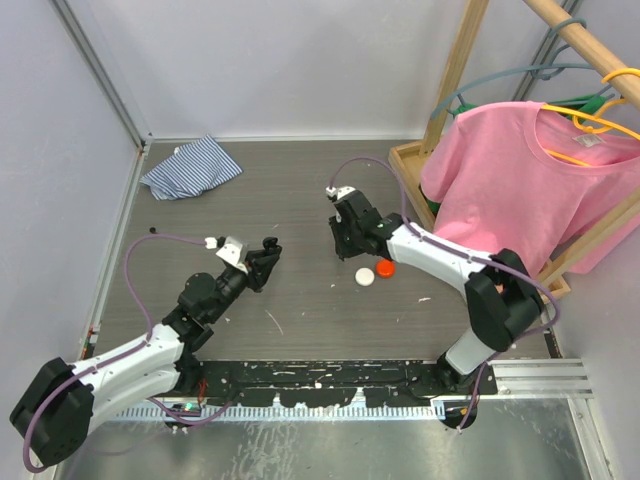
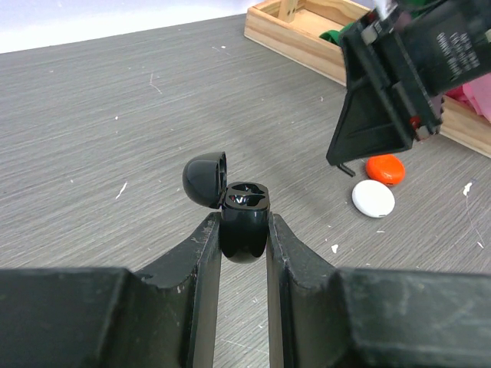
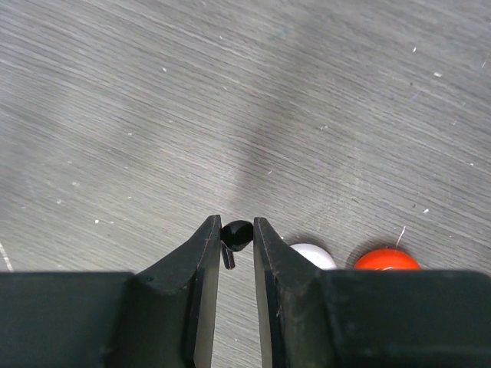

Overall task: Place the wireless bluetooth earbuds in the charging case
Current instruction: Pick up the earbud from the center of the board, then place the earbud in the charging case.

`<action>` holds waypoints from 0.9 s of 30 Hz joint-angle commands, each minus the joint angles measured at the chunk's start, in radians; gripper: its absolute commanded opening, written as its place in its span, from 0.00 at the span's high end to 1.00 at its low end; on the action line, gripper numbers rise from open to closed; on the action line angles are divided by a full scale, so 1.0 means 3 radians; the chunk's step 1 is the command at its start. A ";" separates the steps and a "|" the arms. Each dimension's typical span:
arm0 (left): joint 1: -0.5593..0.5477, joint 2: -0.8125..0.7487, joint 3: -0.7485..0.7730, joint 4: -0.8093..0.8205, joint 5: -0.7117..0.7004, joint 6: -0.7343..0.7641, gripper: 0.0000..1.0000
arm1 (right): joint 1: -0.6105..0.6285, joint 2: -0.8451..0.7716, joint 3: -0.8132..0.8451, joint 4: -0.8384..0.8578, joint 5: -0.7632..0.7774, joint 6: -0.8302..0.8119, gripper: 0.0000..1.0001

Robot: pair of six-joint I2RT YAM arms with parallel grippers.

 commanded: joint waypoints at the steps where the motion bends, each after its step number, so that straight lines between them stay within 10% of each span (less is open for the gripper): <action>1: -0.0010 0.0009 0.0006 0.0285 0.0097 0.0056 1.00 | 0.0028 -0.0452 -0.0196 0.0528 0.0019 0.0067 0.81; 27: -0.0009 0.0032 -0.0020 0.0585 0.0742 0.0085 1.00 | 0.0309 -0.1590 -0.1026 0.2153 -0.0474 0.0234 0.83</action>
